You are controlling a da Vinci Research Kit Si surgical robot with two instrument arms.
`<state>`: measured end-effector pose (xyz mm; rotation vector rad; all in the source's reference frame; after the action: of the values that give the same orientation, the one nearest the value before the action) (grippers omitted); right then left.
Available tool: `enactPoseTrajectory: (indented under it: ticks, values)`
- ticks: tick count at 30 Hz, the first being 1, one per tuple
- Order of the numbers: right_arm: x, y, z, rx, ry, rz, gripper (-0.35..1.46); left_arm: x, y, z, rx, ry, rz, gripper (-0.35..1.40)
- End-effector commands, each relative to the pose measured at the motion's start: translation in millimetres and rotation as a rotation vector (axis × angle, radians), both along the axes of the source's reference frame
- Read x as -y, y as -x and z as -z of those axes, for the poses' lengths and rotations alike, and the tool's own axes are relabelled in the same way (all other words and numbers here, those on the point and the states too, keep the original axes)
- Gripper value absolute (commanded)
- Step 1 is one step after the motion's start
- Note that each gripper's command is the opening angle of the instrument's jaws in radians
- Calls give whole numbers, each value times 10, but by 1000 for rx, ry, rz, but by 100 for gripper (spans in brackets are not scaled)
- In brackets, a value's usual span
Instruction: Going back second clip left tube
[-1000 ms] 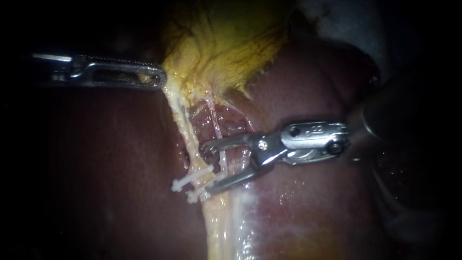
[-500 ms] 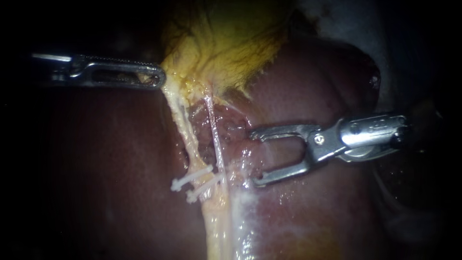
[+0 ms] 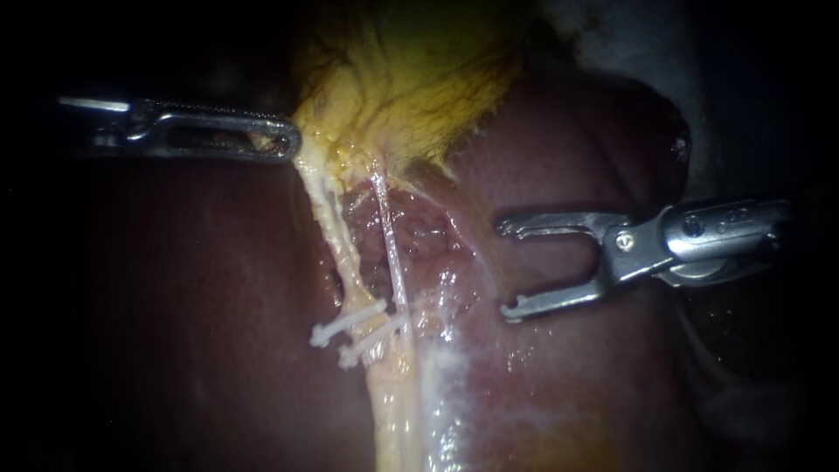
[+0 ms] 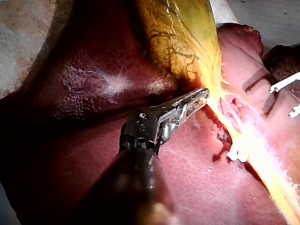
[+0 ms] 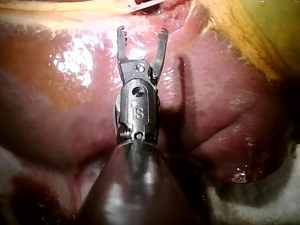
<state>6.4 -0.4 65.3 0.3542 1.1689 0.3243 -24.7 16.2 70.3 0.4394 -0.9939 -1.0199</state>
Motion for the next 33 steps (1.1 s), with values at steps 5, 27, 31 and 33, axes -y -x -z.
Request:
enactPoseTrajectory:
  ticks: [5, 27, 31, 33]
  values:
    - [0, 3, 1, 13, 0, 13, 58, 1, 3, -3, -1, 2, 2, -35]
    - [1, 7, 3, 12, -1, 15, 58, 25, 48, -57, 3, 21, -11, -35]
    - [1, 7, 3, 12, -1, 15, 58, 24, 48, -57, 3, 21, -11, -35]
    - [1, 7, 3, 12, -1, 15, 58, 24, 47, -57, 3, 21, -12, -35]
